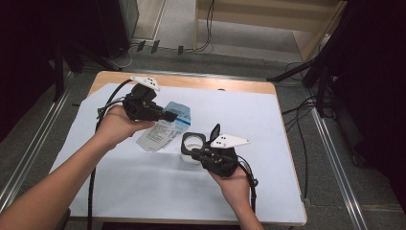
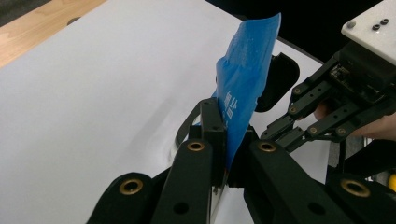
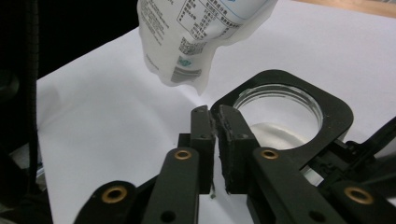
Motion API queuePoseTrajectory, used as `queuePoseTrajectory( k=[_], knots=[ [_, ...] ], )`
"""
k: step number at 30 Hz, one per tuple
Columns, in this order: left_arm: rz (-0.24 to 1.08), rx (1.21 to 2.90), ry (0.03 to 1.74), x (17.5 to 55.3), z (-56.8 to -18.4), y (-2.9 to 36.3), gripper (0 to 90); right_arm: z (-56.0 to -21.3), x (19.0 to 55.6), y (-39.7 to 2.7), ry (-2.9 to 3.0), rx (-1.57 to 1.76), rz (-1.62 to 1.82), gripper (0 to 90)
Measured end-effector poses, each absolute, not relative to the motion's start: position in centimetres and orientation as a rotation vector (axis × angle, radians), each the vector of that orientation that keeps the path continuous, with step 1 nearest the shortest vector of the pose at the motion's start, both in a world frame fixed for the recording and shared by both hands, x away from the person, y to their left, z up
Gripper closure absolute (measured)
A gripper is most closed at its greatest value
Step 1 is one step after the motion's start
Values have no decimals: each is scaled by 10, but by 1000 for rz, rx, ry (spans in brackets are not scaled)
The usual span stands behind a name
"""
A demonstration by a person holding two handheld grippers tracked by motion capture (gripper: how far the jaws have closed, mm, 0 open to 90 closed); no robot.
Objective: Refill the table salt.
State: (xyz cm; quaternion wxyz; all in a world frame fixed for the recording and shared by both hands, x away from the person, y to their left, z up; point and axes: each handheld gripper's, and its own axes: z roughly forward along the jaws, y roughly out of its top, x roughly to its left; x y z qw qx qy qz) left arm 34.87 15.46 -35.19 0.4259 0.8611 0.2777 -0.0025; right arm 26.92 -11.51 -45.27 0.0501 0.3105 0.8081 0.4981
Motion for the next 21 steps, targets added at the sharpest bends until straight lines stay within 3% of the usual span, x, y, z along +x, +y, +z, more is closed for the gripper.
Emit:
queuePoseTrajectory(
  k=[6, 21],
  knots=[
    [1, 2152, 710, 348, -355, 162, 900, -453, 269, -118, 2516, 893, 1525, 713],
    [14, 2133, 745, 349, -360, 179, 900, -454, 260, -138, 2551, 820, 1532, 667]
  ],
)
